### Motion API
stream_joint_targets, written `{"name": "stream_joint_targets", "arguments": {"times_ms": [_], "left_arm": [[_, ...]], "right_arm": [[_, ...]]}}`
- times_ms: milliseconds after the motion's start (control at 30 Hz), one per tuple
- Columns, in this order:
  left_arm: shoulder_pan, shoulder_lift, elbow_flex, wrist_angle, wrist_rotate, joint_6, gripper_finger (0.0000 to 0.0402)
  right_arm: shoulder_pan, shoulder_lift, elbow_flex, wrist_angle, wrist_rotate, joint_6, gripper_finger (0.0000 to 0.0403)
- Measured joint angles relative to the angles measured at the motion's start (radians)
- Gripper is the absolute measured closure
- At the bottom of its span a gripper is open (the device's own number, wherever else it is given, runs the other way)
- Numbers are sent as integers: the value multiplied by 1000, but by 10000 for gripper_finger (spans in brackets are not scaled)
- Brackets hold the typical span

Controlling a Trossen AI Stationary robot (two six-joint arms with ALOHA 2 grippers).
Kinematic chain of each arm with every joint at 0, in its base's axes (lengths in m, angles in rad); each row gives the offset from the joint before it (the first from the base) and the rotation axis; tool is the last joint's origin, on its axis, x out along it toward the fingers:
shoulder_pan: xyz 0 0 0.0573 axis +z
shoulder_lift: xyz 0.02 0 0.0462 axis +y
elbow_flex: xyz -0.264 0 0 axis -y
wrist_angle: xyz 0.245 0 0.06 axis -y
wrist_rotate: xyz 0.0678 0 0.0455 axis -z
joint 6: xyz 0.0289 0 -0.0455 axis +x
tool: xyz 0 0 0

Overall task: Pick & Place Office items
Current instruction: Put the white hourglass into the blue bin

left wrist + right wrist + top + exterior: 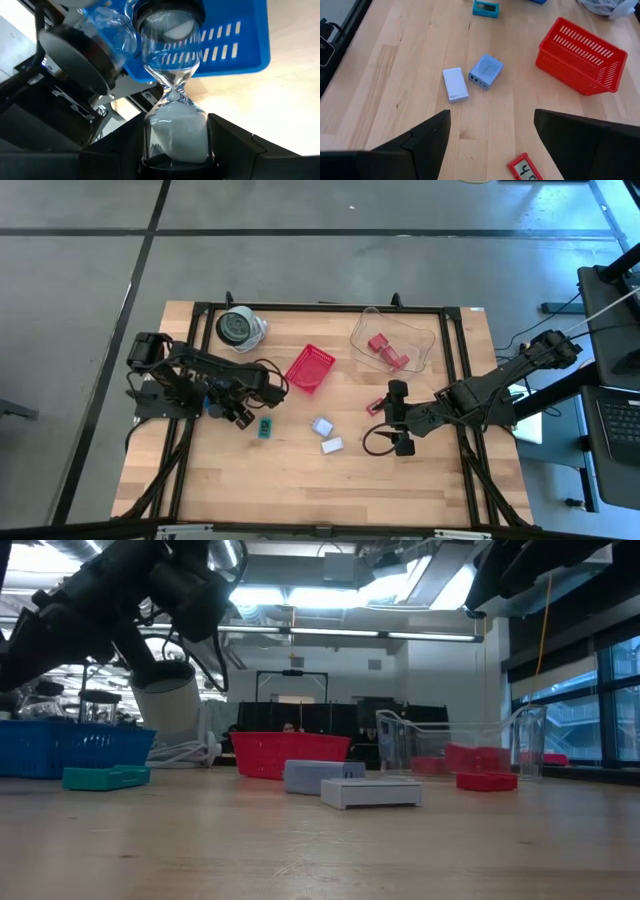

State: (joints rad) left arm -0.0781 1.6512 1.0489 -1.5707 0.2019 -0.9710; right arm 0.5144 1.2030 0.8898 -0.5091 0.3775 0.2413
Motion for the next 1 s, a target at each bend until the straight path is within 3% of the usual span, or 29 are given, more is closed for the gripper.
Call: {"name": "stream_joint_targets", "arguments": {"times_ms": [1000], "left_arm": [[1, 0, 0, 57, -1, 32, 203]], "right_arm": [[0, 0, 0, 18, 0, 1, 112]]}}
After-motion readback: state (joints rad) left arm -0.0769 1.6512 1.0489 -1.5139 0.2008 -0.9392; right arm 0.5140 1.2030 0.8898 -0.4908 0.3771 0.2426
